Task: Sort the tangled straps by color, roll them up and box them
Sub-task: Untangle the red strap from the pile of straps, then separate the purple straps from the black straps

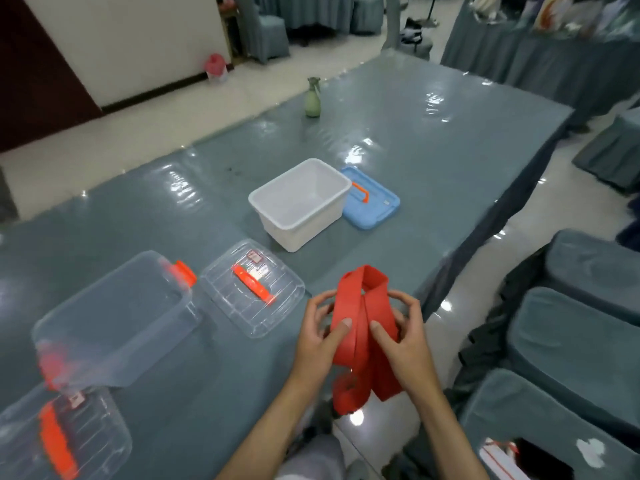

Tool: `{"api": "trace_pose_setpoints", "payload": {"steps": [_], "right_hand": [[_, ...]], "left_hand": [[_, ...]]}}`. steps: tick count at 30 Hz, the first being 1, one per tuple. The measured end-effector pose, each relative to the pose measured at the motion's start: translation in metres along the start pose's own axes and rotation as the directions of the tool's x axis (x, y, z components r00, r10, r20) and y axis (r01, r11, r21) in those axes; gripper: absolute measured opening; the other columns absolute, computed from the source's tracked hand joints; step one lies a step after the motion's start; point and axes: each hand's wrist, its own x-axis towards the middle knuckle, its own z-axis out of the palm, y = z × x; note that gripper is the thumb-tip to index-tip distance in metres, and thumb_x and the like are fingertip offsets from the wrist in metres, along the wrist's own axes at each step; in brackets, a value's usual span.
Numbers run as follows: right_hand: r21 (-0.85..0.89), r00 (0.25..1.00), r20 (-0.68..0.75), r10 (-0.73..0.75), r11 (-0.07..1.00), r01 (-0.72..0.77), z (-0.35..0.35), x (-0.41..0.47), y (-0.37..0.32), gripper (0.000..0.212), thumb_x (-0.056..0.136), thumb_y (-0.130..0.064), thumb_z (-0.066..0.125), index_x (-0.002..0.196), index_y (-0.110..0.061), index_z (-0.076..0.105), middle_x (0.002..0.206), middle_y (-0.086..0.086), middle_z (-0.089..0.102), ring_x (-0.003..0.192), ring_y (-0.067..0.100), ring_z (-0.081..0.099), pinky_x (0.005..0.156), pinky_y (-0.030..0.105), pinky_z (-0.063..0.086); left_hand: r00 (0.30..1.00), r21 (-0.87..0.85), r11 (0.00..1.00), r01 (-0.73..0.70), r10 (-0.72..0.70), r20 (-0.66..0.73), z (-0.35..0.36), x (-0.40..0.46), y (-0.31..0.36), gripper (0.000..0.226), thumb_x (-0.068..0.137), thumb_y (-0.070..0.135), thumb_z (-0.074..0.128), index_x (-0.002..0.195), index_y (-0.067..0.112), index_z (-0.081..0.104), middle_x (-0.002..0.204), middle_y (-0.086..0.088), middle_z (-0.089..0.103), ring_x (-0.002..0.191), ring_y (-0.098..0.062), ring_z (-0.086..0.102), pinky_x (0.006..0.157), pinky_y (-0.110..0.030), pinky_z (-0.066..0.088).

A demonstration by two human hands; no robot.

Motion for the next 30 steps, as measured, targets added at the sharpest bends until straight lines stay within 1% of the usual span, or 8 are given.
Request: {"api": "trace_pose_setpoints", "payload": {"steps": [4, 8, 17, 19, 22, 24, 27, 30], "right_hand": [[-0.048, 0.996, 0.076, 0.034, 0.998, -0.03, -0.02, 0.076, 0.012, 0.051, 0.1, 0.002, 0.064, 0.131, -0.036, 0.051, 0.105, 0.004, 0.079, 0.078, 0.014, 0.073, 0.068, 0.025, 0.058], [-0.109, 0.979, 0.171, 0.108, 0.99, -0.09, -0.027, 0.147, 0.028, 0.049, 0.102, 0.0, 0.063, 0.136, -0.032, 0.048, 0.111, 0.005, 0.078, 0.093, 0.02, 0.076, 0.08, 0.031, 0.059], [-0.243, 0.883, 0.427, 0.196, 0.965, -0.096, -0.049, 0.274, 0.049, 0.063, 0.094, -0.011, 0.065, 0.147, -0.034, 0.039, 0.124, 0.01, 0.073, 0.108, 0.03, 0.074, 0.095, 0.041, 0.059], [-0.288, 0.837, 0.467, 0.284, 0.944, -0.16, -0.052, 0.296, 0.064, 0.061, 0.096, -0.002, 0.063, 0.143, -0.034, 0.041, 0.126, 0.014, 0.073, 0.108, 0.029, 0.073, 0.097, 0.044, 0.058], [-0.366, 0.776, 0.521, 0.354, 0.915, -0.171, -0.052, 0.322, 0.092, 0.061, 0.091, 0.021, 0.059, 0.134, -0.02, 0.046, 0.13, 0.023, 0.067, 0.115, 0.035, 0.068, 0.101, 0.043, 0.056], [-0.407, 0.77, 0.546, 0.331, 0.908, -0.101, -0.05, 0.336, 0.103, 0.063, 0.086, 0.021, 0.068, 0.131, -0.019, 0.048, 0.127, 0.014, 0.066, 0.116, 0.033, 0.066, 0.103, 0.042, 0.054], [-0.477, 0.716, 0.632, 0.296, 0.877, 0.058, -0.046, 0.356, 0.109, 0.068, 0.08, 0.005, 0.084, 0.133, -0.021, 0.051, 0.127, -0.001, 0.064, 0.115, 0.019, 0.066, 0.1, 0.032, 0.054], [-0.518, 0.604, 0.742, 0.291, 0.82, 0.241, -0.037, 0.364, 0.113, 0.067, 0.077, -0.02, 0.09, 0.134, -0.022, 0.055, 0.13, -0.006, 0.063, 0.118, 0.012, 0.064, 0.105, 0.03, 0.051]], "left_hand": [[0.996, -0.08, 0.994, 0.08, -0.082, -0.021, 0.025, 0.057, -0.009, 0.05, 0.097, 0.005, 0.071, 0.138, 0.019, 0.047, 0.121, -0.013, 0.077, 0.105, -0.025, 0.074, 0.088, -0.037, 0.062], [0.98, -0.232, 0.961, 0.149, -0.175, -0.097, 0.037, 0.115, -0.022, 0.044, 0.1, 0.002, 0.064, 0.136, 0.023, 0.051, 0.121, -0.016, 0.077, 0.099, -0.026, 0.074, 0.078, -0.035, 0.063], [0.965, -0.342, 0.932, 0.118, -0.189, -0.183, 0.056, 0.2, -0.041, 0.062, 0.091, 0.008, 0.066, 0.148, 0.026, 0.047, 0.136, -0.013, 0.07, 0.116, -0.031, 0.071, 0.095, -0.046, 0.06], [0.953, -0.3, 0.943, 0.145, -0.215, -0.214, 0.061, 0.21, -0.054, 0.064, 0.093, 0.009, 0.069, 0.149, 0.025, 0.044, 0.141, -0.015, 0.067, 0.12, -0.03, 0.07, 0.102, -0.049, 0.056], [0.901, -0.121, 0.979, 0.167, -0.201, -0.384, 0.071, 0.227, -0.08, 0.066, 0.089, -0.002, 0.073, 0.145, 0.012, 0.04, 0.148, -0.024, 0.056, 0.113, -0.008, 0.071, 0.095, -0.025, 0.056], [0.855, 0.025, 0.984, 0.178, -0.142, -0.499, 0.08, 0.237, -0.092, 0.061, 0.092, -0.002, 0.067, 0.144, 0.007, 0.038, 0.149, -0.022, 0.052, 0.118, -0.009, 0.066, 0.098, -0.017, 0.051], [0.734, 0.13, 0.943, 0.308, -0.148, -0.662, 0.087, 0.246, -0.099, 0.055, 0.097, -0.007, 0.061, 0.144, 0.019, 0.047, 0.145, -0.009, 0.057, 0.13, -0.025, 0.059, 0.114, -0.035, 0.047], [0.66, 0.277, 0.838, 0.47, -0.124, -0.741, 0.086, 0.246, -0.104, 0.054, 0.095, -0.007, 0.059, 0.146, 0.01, 0.055, 0.143, -0.013, 0.06, 0.134, -0.031, 0.056, 0.119, -0.046, 0.04]]}}
